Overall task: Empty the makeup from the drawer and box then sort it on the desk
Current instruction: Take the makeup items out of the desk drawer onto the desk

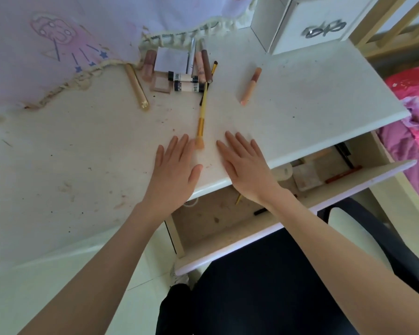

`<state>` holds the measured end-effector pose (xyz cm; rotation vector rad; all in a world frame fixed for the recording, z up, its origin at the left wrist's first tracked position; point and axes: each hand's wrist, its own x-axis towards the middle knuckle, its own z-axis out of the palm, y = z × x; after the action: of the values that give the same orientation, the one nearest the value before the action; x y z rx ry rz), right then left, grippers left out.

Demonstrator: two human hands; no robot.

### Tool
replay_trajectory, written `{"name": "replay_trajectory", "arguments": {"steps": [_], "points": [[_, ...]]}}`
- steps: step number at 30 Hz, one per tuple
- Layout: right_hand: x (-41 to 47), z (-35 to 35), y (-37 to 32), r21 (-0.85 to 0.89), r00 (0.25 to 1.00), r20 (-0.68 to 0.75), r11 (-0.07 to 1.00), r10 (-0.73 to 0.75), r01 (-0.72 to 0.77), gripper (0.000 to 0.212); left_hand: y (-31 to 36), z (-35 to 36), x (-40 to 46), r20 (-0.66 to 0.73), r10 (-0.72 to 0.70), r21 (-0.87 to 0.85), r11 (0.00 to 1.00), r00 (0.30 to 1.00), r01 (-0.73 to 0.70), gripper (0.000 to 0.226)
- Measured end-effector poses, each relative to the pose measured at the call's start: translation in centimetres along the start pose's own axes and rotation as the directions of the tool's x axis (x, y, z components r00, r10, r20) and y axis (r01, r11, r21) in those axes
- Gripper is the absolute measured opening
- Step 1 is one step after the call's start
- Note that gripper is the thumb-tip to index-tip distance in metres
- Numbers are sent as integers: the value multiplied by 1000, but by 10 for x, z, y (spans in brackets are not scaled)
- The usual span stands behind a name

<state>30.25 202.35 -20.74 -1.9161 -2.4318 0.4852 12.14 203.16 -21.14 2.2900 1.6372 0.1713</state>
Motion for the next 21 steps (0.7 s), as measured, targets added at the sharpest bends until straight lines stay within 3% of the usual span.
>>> {"name": "replay_trajectory", "arguments": {"steps": [3,7,9,13,15,18,21], "points": [[-35,7,10,61,999,-46,998,-24,27,48,9,7,-32,-35,-15,-92,996,999,12,48],[-86,17,24,142,996,-86,990,0,12,50,38,23,-81,-151,59,-182,979,987,-86,39],[-109,22,33,118,999,-29,993,17,-13,54,54,30,-96,-136,116,-224,964,984,-145,35],[-137,22,60,-1,983,180,1000,-15,16,73,79,54,-111,36,205,-250,950,978,-190,34],[-139,24,74,-73,984,179,997,-22,35,56,87,66,-113,60,176,-245,957,983,-156,28],[-134,28,84,-152,998,66,988,10,0,26,94,75,-113,18,114,-230,967,993,-107,25],[-138,37,88,-170,1000,-20,985,7,-10,20,99,80,-116,-16,115,-178,977,993,-116,26]]}}
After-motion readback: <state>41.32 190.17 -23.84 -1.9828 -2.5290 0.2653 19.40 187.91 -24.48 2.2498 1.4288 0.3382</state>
